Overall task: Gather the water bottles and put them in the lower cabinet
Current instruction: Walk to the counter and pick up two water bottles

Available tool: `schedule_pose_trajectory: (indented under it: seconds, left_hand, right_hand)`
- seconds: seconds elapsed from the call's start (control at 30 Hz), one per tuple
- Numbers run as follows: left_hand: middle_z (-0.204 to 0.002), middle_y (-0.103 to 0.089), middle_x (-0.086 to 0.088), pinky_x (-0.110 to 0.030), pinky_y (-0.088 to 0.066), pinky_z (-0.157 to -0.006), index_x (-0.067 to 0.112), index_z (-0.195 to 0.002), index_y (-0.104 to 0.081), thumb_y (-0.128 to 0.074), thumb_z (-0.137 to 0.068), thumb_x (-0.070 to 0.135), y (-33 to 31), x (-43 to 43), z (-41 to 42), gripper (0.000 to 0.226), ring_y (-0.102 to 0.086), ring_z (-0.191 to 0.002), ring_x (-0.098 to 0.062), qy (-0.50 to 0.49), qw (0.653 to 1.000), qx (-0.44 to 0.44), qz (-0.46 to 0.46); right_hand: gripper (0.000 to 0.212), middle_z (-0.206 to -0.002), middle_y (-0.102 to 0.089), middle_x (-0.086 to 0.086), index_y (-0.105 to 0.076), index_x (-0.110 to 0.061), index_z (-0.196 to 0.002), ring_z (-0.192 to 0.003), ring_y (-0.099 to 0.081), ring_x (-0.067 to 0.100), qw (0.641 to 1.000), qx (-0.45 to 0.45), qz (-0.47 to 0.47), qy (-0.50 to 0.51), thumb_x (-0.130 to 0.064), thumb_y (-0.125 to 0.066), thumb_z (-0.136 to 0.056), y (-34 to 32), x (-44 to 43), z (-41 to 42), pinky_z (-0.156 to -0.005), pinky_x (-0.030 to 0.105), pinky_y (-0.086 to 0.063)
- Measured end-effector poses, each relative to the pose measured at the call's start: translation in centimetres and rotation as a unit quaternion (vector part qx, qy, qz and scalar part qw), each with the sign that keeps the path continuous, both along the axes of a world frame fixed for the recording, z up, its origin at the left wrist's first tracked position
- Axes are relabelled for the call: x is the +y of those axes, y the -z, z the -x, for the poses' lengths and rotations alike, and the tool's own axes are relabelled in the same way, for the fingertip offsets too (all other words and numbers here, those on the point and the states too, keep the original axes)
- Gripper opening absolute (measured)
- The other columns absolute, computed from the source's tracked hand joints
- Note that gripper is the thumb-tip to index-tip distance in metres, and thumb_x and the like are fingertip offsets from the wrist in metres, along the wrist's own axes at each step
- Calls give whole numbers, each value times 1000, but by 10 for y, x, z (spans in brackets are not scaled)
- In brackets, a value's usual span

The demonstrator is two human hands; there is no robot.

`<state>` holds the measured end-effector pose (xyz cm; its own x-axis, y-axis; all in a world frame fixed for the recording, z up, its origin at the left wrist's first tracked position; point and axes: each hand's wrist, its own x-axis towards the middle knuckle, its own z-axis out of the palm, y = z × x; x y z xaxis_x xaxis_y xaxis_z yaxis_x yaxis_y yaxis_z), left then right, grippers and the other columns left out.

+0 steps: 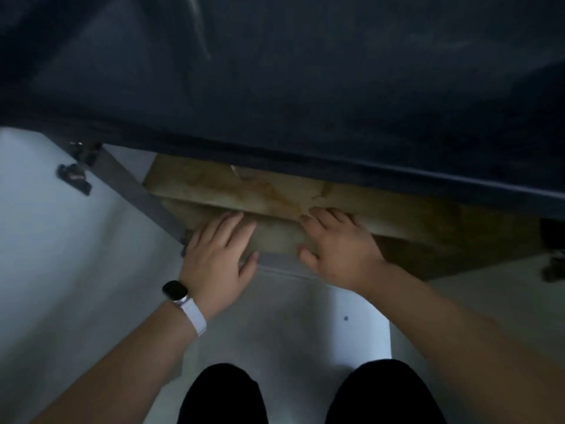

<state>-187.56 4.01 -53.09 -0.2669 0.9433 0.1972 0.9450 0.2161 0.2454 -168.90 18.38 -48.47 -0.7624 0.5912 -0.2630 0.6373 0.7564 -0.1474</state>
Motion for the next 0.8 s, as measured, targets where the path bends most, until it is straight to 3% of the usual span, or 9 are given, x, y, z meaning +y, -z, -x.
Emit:
schedule_pose_trajectory:
  seconds: [0.13, 0.3, 0.47, 0.63, 0.8]
  left_hand:
    - [-137, -61, -15, -52, -50, -95, 11, -133, -62, -54, -88, 37, -69, -31, -31, 53, -59, -118, -39, -12, 998, -44, 41]
    - [-135, -62, -12, -51, -49, -99, 13, -128, -64, -52, -90, 38, -158, -47, -66, 48, -58, -121, -37, 6, 997, -46, 65]
    - [-131, -66, -12, -49, -48, -98, 12, -124, -69, -50, -88, 34, -245, -46, -85, 46, -60, -122, -36, 61, 997, 10, 44]
    - [-131, -66, -10, -51, -49, -100, 13, -124, -68, -48, -90, 37, -324, -41, -100, 47, -59, -123, -36, 104, 993, 43, 29]
    - [-133, -66, -8, -52, -45, -104, 17, -127, -68, -47, -91, 41, -376, -32, -112, 49, -59, -127, -33, 144, 988, 63, -5]
  right_hand:
    - [71, -147, -43, 2, -40, -24, -144, -132, -41, 27, 998, -55, 28, -18, -59, -18, -87, -67, -31, -26, -105, 40, -34]
    - [70, -133, -55, 5, -54, -19, -133, -120, -52, 31, 998, -44, 44, -10, -57, -21, -84, -150, -56, -56, -95, 43, -43]
    - [82, -142, -47, 0, -48, -24, -138, -131, -41, 24, 998, -47, 42, -13, -60, -5, -79, -233, -77, -84, -106, 38, -33]
    - [55, -148, -40, -3, -43, -26, -142, -136, -36, 22, 1000, -14, 17, 6, -55, -34, -96, -311, -86, -114, -110, 37, -28]
    - [62, -152, -39, -4, -39, -28, -146, -140, -35, 22, 998, 15, -37, 46, -59, -31, -94, -378, -91, -132, -114, 39, -27]
